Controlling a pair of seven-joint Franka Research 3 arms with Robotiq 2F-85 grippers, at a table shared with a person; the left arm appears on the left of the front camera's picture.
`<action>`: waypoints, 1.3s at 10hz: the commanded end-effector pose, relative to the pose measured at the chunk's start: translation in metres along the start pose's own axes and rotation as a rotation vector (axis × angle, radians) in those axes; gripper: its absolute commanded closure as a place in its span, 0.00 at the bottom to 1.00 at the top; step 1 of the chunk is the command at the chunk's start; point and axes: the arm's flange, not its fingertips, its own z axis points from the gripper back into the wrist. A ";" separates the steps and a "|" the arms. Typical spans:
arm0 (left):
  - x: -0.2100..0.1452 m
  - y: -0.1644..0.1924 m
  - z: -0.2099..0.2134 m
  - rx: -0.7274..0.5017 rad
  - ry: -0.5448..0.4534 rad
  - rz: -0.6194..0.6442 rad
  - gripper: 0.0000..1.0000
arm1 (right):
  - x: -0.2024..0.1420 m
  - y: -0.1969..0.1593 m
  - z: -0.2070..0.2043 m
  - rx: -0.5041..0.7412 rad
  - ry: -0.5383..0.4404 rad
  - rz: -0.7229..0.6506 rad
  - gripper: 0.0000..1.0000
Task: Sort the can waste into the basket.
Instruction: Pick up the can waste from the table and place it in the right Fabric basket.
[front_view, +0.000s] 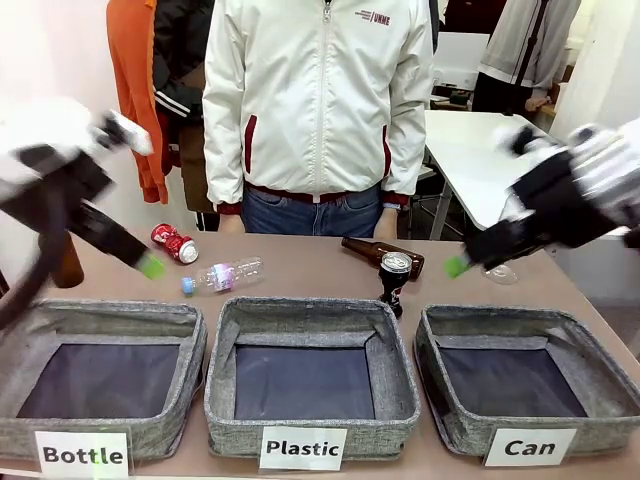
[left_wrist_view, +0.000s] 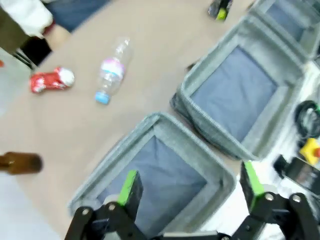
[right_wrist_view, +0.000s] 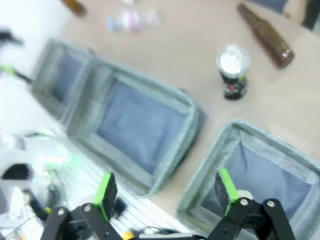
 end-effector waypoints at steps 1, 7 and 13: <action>-0.133 0.038 0.031 -0.065 -0.138 0.131 0.00 | -0.065 -0.048 0.042 0.140 -0.171 -0.180 0.00; -0.310 0.170 0.048 -0.237 -0.576 0.756 0.00 | -0.198 -0.198 0.084 0.454 -0.438 -0.495 0.00; -0.356 0.209 0.086 -0.241 -0.643 0.863 0.00 | -0.187 -0.240 0.134 0.429 -0.441 -0.540 0.00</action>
